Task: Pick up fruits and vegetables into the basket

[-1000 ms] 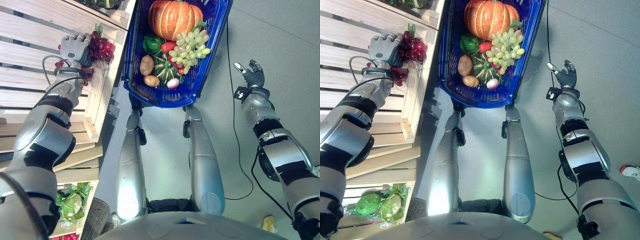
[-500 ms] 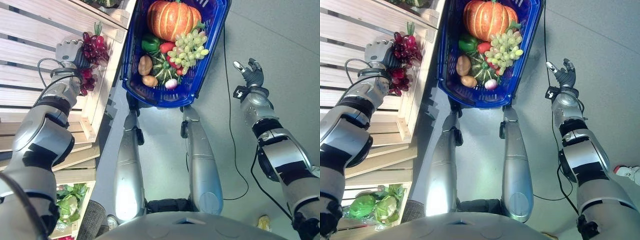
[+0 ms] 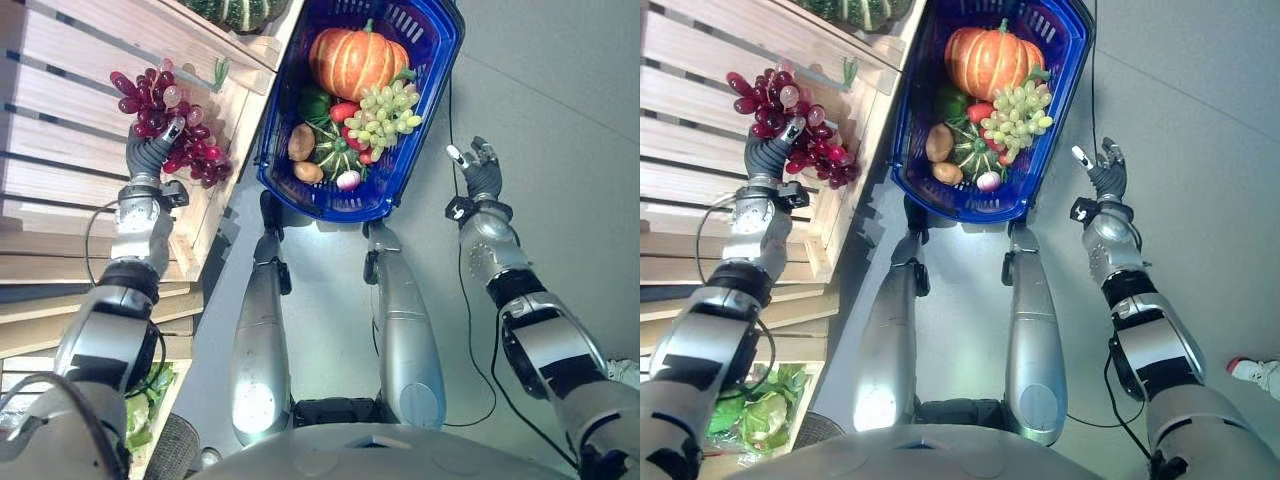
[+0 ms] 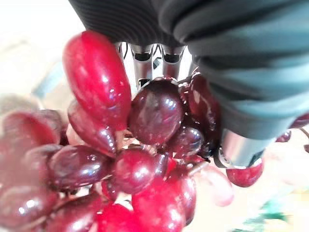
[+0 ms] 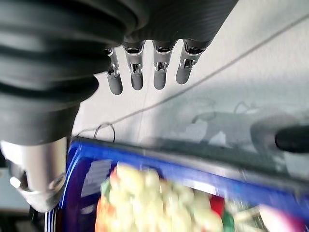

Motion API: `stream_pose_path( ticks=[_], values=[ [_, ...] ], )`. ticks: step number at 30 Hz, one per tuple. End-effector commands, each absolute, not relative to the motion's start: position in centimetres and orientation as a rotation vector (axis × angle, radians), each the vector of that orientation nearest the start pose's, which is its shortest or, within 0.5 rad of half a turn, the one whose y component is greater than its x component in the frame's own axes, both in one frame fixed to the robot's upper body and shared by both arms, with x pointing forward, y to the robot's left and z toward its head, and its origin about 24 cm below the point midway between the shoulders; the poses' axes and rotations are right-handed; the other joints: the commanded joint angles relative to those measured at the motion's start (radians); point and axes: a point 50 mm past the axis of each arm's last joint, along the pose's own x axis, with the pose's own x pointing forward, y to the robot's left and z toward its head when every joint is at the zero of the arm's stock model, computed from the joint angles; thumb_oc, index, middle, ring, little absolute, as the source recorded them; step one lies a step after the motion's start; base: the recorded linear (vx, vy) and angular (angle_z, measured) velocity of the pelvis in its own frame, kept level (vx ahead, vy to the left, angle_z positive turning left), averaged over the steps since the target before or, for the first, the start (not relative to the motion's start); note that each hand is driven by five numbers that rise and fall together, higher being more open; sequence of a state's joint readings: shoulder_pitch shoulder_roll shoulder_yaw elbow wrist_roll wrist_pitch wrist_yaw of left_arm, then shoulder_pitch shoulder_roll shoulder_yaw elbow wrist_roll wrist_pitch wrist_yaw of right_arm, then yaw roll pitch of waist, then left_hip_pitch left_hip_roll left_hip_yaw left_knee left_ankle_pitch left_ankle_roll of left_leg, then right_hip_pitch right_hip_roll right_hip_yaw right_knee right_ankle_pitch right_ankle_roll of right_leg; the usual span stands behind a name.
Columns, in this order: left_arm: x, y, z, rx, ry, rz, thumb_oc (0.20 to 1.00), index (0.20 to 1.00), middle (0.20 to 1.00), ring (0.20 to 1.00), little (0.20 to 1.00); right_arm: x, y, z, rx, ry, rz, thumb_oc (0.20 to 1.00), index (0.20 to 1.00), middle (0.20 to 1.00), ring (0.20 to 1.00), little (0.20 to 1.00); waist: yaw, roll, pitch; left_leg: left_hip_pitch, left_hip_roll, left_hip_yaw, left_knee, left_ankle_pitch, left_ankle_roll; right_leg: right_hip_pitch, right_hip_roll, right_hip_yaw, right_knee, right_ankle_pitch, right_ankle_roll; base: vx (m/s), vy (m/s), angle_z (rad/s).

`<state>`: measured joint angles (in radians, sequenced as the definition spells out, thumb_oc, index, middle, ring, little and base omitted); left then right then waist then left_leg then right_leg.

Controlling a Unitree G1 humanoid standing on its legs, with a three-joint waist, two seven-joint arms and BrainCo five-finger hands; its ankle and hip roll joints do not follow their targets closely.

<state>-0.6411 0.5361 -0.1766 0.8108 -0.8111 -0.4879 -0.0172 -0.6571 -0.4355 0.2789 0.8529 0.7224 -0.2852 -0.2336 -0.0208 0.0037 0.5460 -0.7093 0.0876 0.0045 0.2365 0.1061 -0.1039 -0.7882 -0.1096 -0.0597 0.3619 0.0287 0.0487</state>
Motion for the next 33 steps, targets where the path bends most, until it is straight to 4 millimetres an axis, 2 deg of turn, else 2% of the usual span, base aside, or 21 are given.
stream_pose_path(
  ticks=[1,4,6,10,15,16,21,27,33],
  values=[
    [34.2,26.6,15.1,-0.359,-0.613,0.107,0.200,0.200,0.200,0.200,0.200,35.6,-22.6,9.1,0.154,-0.144,-0.221,1.000,1.000,1.000,1.000,1.000,0.021,0.012,-0.026,0.020,-0.104,0.000,0.022,-0.091,0.053,0.083,0.051,-0.094,0.024,-0.108,-0.007,0.02,-0.038,0.07],
    [33.5,25.9,16.0,-0.436,-0.722,0.039,0.200,0.200,0.200,0.200,0.200,35.3,-21.6,9.8,0.152,-0.201,-0.164,1.000,1.000,1.000,1.000,1.000,0.025,0.015,-0.026,0.038,-0.108,-0.002,0.023,-0.097,0.054,0.104,0.045,-0.102,0.028,-0.117,-0.010,0.01,-0.009,0.02],
    [33.2,25.4,16.3,-0.431,-0.753,0.017,0.200,0.200,0.200,0.200,0.200,35.2,-21.1,10.2,0.142,-0.224,-0.139,1.000,1.000,1.000,1.000,1.000,0.026,0.016,-0.026,0.041,-0.110,-0.003,0.026,-0.099,0.055,0.108,0.043,-0.103,0.030,-0.119,-0.010,0.00,0.000,0.00],
    [32.5,24.0,18.3,-0.403,-0.858,-0.067,0.200,0.200,0.200,0.200,0.200,34.8,-20.0,11.7,0.109,-0.289,-0.065,1.000,1.000,1.000,1.000,1.000,0.026,0.019,-0.026,0.052,-0.109,0.000,0.026,-0.099,0.056,0.122,0.038,-0.104,0.030,-0.123,-0.012,0.00,0.000,0.00],
    [31.5,22.1,21.2,-0.335,-0.959,-0.173,0.200,0.200,0.200,0.200,0.200,33.9,-18.2,13.6,-0.013,-0.410,0.010,1.000,1.000,1.000,1.000,1.000,0.022,0.019,-0.026,0.058,-0.107,0.006,0.022,-0.098,0.060,0.127,0.038,-0.104,0.031,-0.124,-0.012,0.00,0.000,0.00],
    [31.1,21.4,22.1,-0.310,-0.991,-0.207,0.200,0.200,0.200,0.200,0.200,33.5,-17.3,14.4,-0.067,-0.456,0.043,1.000,1.000,1.000,1.000,1.000,0.019,0.020,-0.026,0.061,-0.107,0.008,0.020,-0.096,0.061,0.130,0.038,-0.103,0.029,-0.123,-0.012,0.00,0.000,0.00],
    [30.3,19.2,24.4,-0.234,-1.051,-0.287,0.200,0.200,0.200,0.200,0.200,32.7,-15.2,16.8,-0.214,-0.575,0.125,1.000,1.000,1.000,1.000,1.000,0.011,0.023,-0.026,0.068,-0.104,0.017,0.017,-0.094,0.062,0.134,0.037,-0.100,0.029,-0.123,-0.011,0.00,0.002,-0.01],
    [29.4,17.4,26.3,-0.174,-1.094,-0.376,0.200,0.200,0.200,0.200,0.200,31.5,-13.1,19.5,-0.300,-0.697,0.266,1.000,1.000,1.000,1.000,1.000,0.005,0.026,-0.026,0.073,-0.101,0.028,0.021,-0.094,0.061,0.138,0.035,-0.095,0.030,-0.124,-0.012,0.00,0.000,0.00],
    [28.8,16.0,27.1,-0.148,-1.126,-0.456,0.200,0.200,0.200,0.200,0.200,30.6,-11.3,21.5,-0.331,-0.783,0.362,1.000,1.000,1.000,1.000,1.000,0.003,0.028,-0.026,0.075,-0.099,0.036,0.024,-0.096,0.061,0.142,0.034,-0.091,0.028,-0.124,-0.014,0.00,0.000,0.00]
  ],
)
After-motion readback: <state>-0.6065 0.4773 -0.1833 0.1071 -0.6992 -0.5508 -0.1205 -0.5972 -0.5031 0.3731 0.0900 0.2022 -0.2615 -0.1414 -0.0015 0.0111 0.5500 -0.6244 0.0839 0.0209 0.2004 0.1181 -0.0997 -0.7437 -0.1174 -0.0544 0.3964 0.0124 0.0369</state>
